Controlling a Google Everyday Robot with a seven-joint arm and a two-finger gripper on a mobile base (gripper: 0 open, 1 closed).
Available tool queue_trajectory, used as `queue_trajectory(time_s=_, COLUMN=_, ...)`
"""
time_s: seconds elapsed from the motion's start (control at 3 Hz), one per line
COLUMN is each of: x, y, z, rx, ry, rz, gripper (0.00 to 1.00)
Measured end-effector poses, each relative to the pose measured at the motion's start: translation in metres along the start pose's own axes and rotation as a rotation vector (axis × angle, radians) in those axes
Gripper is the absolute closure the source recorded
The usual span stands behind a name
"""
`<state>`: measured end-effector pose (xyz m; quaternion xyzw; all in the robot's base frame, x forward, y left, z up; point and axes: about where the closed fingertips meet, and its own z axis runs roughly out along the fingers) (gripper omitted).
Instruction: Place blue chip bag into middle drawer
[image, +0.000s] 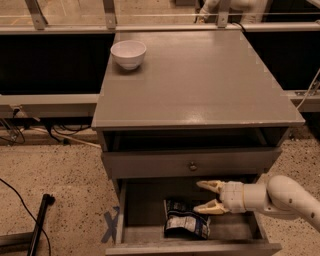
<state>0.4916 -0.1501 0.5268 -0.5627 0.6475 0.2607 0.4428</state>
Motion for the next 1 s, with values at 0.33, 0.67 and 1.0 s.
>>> queue_trajectory(time_s=0.33, x=-0.006, y=0.0, z=-0.006, rx=-0.013, ry=-0.013, rz=-0.018, gripper=0.0)
queue_trajectory(time_s=0.67, x=-0.022, y=-0.001, z=-0.046, rx=0.002, ry=-0.025, rz=-0.056, gripper=0.0)
queue_trajectory(time_s=1.0, x=-0.029, y=-0.002, z=-0.091, rx=0.101, ry=-0.056, rz=-0.101, gripper=0.0)
